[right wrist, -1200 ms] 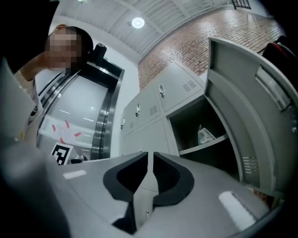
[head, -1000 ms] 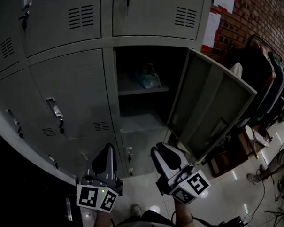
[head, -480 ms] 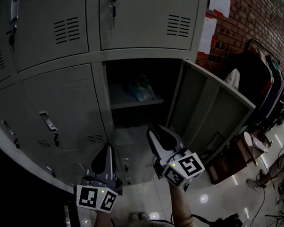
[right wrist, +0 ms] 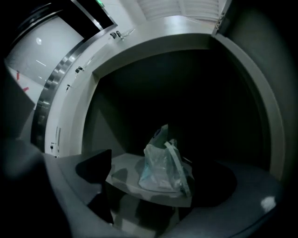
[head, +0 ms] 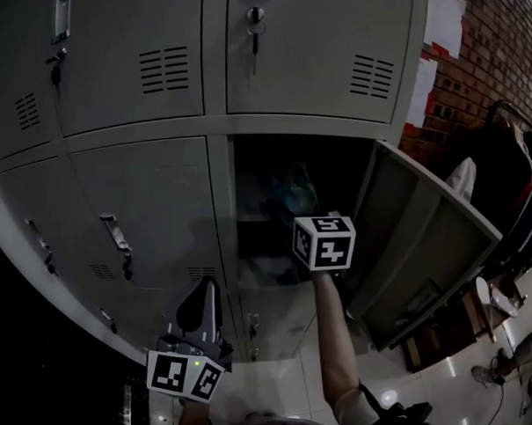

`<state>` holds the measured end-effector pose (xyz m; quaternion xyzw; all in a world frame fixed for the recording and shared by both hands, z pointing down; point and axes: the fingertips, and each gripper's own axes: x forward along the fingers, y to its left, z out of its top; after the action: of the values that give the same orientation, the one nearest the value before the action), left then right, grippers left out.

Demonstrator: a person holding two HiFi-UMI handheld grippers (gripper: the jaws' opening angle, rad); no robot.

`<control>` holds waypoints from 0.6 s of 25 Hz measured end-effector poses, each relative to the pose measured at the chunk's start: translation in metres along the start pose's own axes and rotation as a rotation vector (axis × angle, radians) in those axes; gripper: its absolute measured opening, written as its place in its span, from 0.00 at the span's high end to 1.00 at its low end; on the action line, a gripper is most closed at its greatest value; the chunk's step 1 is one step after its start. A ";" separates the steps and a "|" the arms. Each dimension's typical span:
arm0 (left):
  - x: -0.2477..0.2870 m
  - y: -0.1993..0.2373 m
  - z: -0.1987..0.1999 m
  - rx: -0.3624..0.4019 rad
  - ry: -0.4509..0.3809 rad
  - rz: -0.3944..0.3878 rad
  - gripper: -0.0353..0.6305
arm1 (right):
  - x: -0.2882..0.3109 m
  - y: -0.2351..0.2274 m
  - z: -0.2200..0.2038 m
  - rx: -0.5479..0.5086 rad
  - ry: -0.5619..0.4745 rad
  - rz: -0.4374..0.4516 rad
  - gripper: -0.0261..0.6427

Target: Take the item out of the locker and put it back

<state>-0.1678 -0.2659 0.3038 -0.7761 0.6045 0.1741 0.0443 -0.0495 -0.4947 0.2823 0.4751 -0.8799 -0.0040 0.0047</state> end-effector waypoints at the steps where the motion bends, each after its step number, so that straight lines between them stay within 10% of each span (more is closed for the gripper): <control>1: 0.001 0.003 0.001 0.002 -0.004 0.007 0.94 | 0.004 0.000 0.001 0.002 0.001 0.001 0.16; 6: 0.001 0.015 0.000 0.002 -0.003 0.033 0.94 | 0.016 -0.010 0.005 0.026 -0.002 -0.022 0.18; 7: 0.001 0.017 0.000 -0.001 -0.002 0.036 0.94 | 0.016 -0.012 0.005 0.031 0.001 -0.026 0.26; 10: 0.003 0.018 -0.001 -0.006 -0.001 0.033 0.94 | 0.012 -0.013 0.004 0.026 -0.004 -0.017 0.92; 15: 0.006 0.015 0.001 -0.012 -0.008 0.022 0.94 | 0.005 -0.012 0.006 0.013 -0.028 -0.027 0.94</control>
<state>-0.1813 -0.2752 0.3034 -0.7689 0.6119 0.1812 0.0402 -0.0422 -0.5051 0.2759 0.4869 -0.8734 -0.0049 -0.0109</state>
